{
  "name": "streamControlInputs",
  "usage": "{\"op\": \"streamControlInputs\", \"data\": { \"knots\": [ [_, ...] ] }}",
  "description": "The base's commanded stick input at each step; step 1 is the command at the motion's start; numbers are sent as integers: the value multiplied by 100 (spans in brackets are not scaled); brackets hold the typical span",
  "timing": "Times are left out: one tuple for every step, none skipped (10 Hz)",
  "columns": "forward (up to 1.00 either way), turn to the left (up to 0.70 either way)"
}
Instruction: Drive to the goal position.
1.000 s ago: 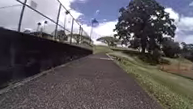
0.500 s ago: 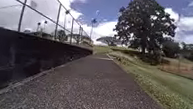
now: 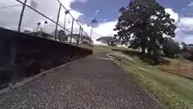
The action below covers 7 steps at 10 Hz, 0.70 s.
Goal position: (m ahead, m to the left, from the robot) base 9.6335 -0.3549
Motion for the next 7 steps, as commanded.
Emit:
{"op": "streamControlInputs", "data": {
  "knots": [
    [4,0],
    [4,0],
    [4,0],
    [4,0],
    [4,0],
    [5,0],
    [4,0]
  ]
}}
